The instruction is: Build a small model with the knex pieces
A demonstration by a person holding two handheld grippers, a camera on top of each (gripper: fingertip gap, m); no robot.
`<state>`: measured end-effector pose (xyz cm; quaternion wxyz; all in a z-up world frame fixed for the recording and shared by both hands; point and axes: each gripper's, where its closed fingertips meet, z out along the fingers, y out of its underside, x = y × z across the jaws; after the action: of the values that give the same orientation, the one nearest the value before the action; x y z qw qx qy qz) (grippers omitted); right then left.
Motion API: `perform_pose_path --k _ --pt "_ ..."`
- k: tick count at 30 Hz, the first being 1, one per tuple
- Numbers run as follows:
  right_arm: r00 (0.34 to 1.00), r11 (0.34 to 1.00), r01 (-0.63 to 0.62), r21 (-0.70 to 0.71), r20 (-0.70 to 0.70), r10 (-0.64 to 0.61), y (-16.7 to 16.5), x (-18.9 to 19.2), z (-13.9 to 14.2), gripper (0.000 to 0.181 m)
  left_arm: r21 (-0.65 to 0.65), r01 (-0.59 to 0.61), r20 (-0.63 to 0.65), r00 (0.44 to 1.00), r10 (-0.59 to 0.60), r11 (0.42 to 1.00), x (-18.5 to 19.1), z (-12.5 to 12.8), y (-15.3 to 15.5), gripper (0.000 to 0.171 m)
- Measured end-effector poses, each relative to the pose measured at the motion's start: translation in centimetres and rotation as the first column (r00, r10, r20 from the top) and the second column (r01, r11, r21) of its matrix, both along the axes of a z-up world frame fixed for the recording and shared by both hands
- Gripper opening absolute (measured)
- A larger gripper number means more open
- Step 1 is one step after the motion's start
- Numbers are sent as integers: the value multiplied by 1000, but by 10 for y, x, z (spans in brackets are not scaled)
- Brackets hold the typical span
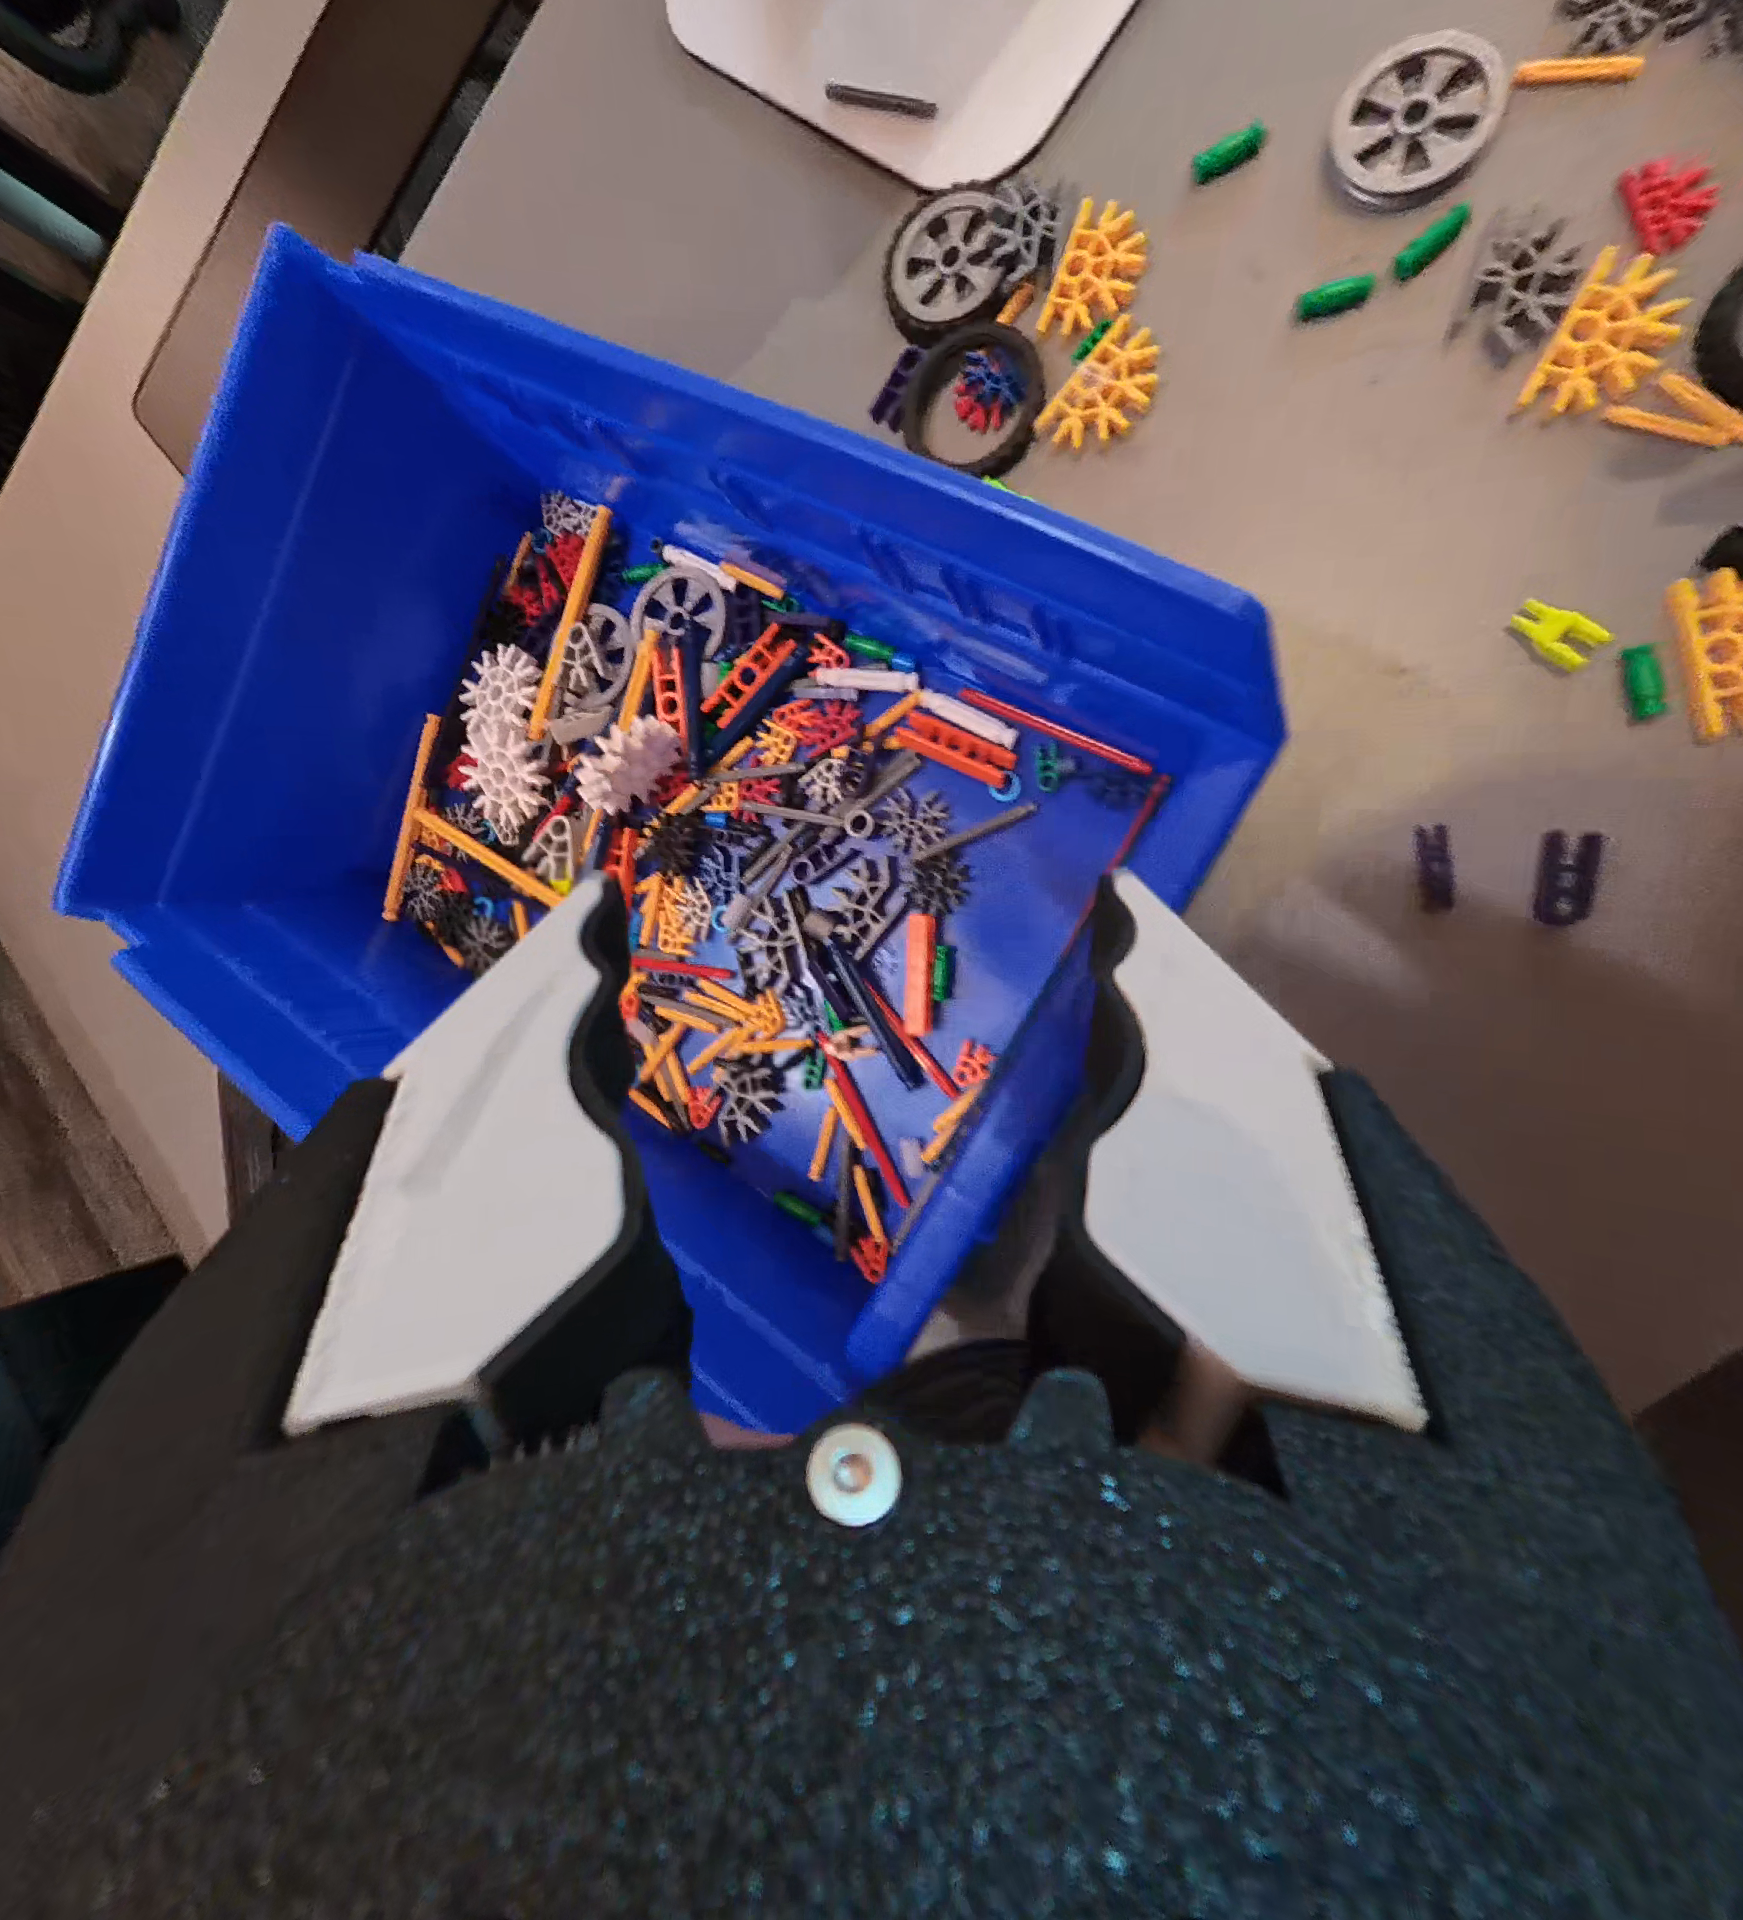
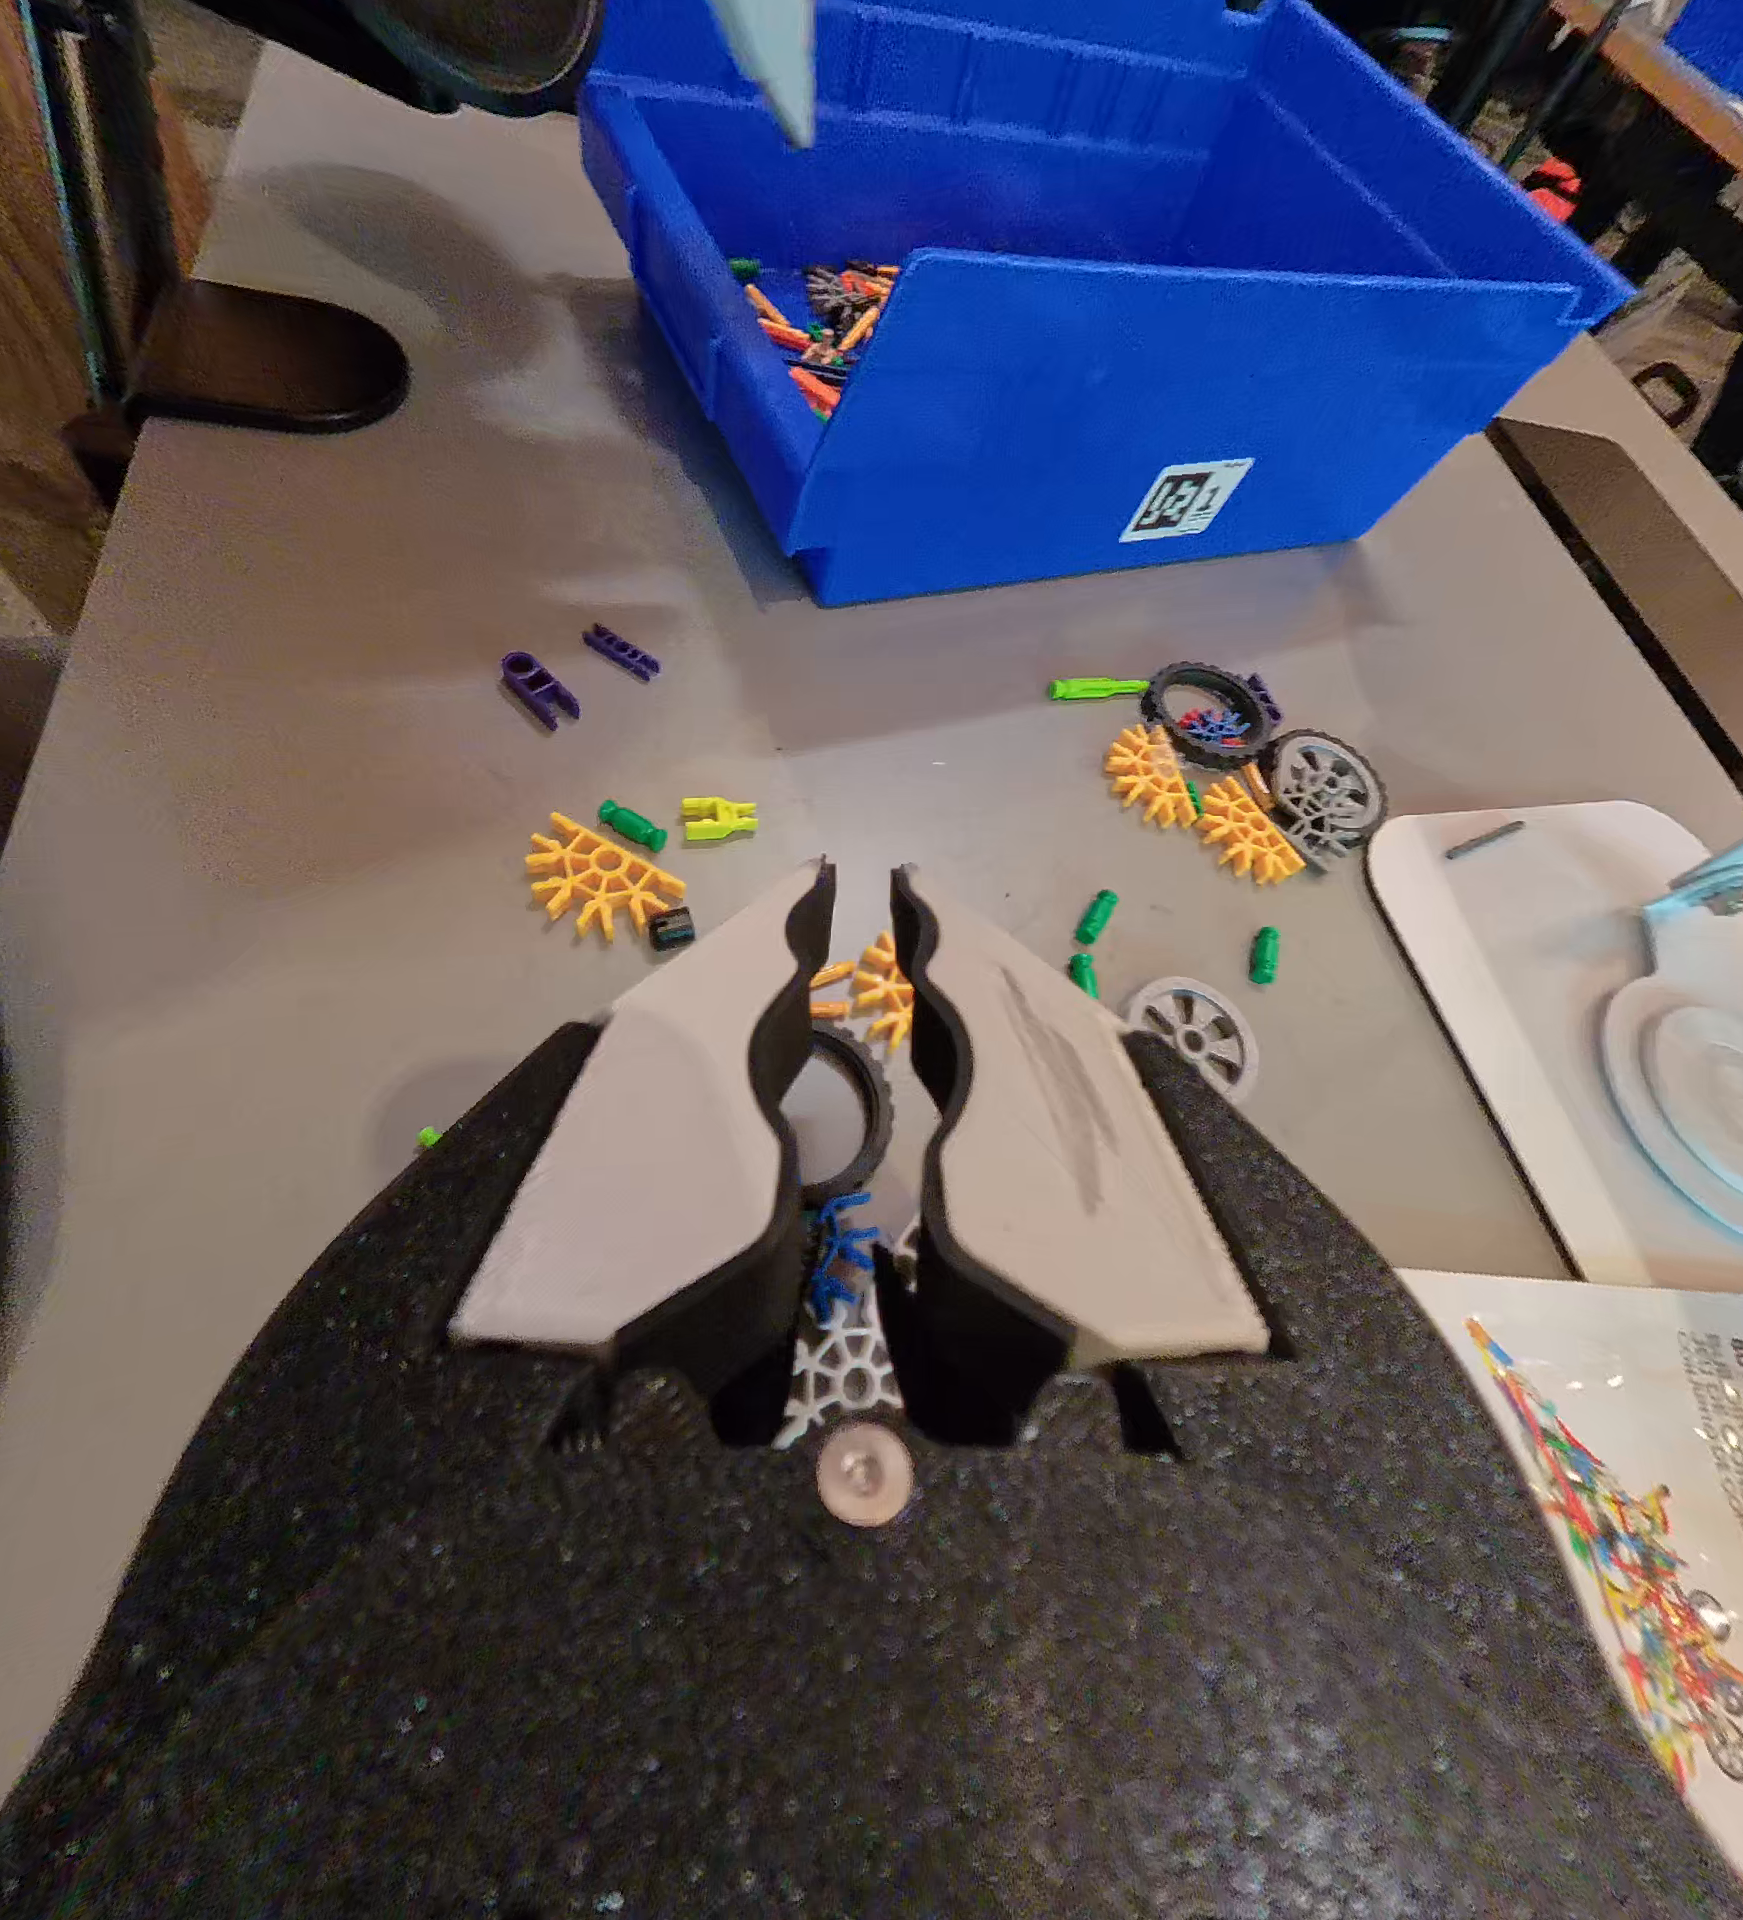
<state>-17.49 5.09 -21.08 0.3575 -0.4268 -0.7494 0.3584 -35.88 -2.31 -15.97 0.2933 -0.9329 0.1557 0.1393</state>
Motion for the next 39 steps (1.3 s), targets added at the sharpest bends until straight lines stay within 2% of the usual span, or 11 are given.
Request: perform_pose_path --k 3,6,16,21,25,31,35,39 --pt "999 999 46 -4 -13 -46 9 -1 4 9 32 23 21 1000 -24 999 27 0 -15 68" --pt "996 996 89 -20 -17 -89 17 -2 7 9 49 43 60 997 -46 998 56 -6 -26 65" --pt "988 989 143 -46 -55 -145 28 -1 20 9 24 86 260 961 -89 996 136 -59 -46 49" --pt "978 979 174 -106 -99 -184 36 1 35 9 -21 73 255 965 -65 997 146 -91 -44 41" --pt "972 974 174 -147 -133 -194 38 4 47 9 -44 57 250 967 -44 997 147 -107 -42 33" --pt "962 970 182 -158 -176 -209 38 10 63 9 -21 62 268 962 -54 998 158 -109 -36 16" --pt "963 975 194 -111 -169 -211 37 18 63 9 -3 54 263 963 -51 999 162 -110 -33 5" --pt "965 976 218 -25 -142 -219 36 33 51 9 15 30 281 959 -33 999 164 -109 -28 15"
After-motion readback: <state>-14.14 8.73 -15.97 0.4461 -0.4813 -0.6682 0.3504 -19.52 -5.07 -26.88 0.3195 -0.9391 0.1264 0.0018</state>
